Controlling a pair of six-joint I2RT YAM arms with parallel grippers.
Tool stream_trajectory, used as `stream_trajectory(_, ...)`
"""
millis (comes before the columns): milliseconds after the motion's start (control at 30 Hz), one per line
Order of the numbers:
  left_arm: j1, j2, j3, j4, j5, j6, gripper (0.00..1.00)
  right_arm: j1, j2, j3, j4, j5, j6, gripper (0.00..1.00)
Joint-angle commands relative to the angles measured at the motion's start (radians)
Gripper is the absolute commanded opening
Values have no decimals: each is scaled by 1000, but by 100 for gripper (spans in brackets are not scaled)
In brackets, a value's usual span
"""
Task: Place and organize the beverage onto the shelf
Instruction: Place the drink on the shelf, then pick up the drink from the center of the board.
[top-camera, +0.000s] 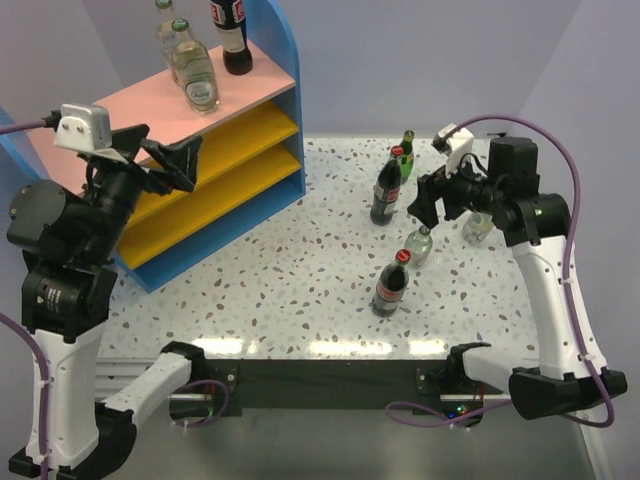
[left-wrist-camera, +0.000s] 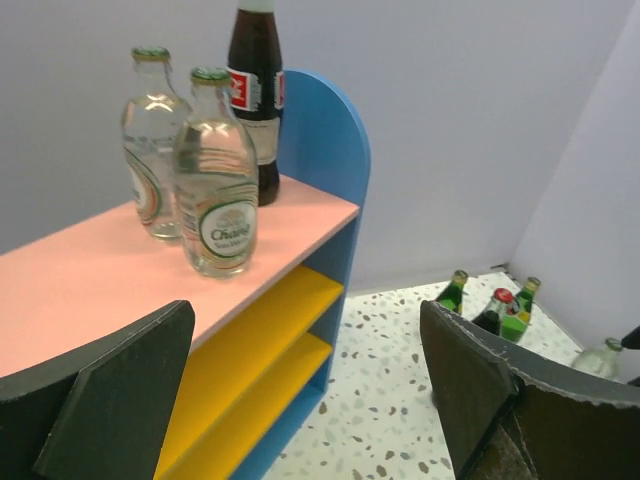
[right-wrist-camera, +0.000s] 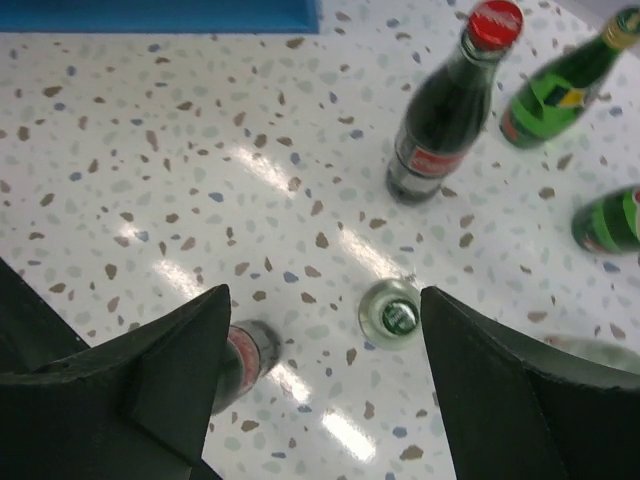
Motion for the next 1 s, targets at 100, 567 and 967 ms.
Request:
stream_trajectory(100,6,-88,-225,60,185,-136,100,-54,-45,-102,-59,188,31,79)
stream_trajectory(567,5,-188,-609,220,408,-303,100,-66,151,-169,-30,220,5,72)
stream_trajectory(967,-35,-245,-856,278,391,-328,100,-63,289,-176,8,236,-18,61)
